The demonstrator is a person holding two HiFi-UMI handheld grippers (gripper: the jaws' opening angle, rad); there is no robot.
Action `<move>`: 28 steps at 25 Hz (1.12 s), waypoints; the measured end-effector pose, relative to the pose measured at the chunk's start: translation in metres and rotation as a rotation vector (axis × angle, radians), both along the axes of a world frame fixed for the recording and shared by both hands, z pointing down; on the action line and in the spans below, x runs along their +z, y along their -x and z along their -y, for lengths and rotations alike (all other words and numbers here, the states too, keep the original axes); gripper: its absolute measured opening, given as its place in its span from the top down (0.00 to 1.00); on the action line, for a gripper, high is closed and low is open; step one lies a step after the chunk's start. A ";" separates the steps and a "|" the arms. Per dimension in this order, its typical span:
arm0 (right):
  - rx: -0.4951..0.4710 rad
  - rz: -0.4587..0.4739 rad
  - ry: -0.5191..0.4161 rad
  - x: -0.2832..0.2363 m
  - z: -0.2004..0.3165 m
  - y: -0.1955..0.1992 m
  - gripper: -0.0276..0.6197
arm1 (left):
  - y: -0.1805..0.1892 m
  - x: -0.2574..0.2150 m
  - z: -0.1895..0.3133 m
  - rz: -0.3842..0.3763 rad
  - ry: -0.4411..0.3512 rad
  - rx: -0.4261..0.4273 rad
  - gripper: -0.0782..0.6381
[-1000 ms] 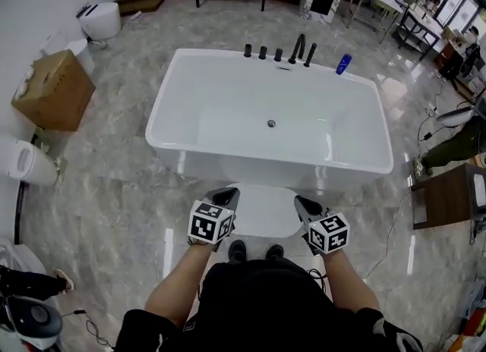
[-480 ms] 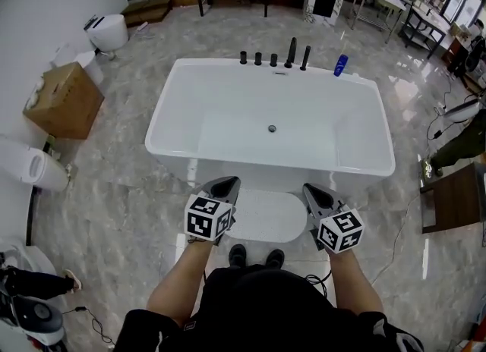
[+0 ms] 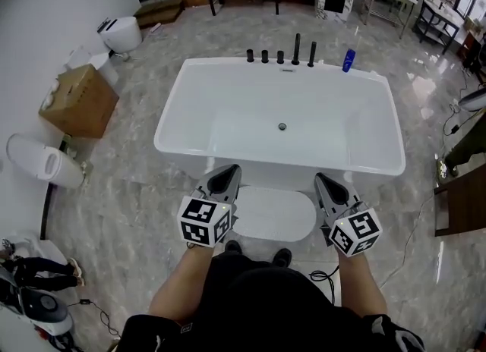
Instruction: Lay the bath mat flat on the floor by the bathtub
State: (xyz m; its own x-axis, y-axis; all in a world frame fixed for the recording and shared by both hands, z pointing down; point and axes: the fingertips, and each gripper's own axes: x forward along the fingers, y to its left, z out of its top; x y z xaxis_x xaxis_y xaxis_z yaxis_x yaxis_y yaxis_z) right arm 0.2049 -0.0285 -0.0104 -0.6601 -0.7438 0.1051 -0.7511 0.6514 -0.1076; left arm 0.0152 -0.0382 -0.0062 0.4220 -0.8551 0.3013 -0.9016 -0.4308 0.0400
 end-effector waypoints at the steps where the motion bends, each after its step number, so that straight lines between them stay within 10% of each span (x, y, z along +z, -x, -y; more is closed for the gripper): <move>1: 0.001 0.010 -0.012 -0.007 0.001 0.003 0.94 | 0.003 -0.004 0.002 0.006 -0.013 0.001 0.88; 13: 0.131 0.008 -0.091 -0.060 0.026 0.032 0.94 | 0.057 -0.058 0.057 0.026 -0.135 0.046 0.88; 28: 0.141 0.027 -0.051 -0.044 0.024 0.046 0.94 | 0.072 -0.046 0.060 0.009 -0.101 0.030 0.88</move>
State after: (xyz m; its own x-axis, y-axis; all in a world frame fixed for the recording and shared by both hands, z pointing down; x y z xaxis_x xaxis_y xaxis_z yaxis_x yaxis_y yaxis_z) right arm 0.1591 -0.0529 -0.0540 -0.5507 -0.8333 0.0488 -0.8328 0.5446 -0.0987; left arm -0.0565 -0.0985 -0.0525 0.4452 -0.8685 0.2181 -0.8885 -0.4587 -0.0130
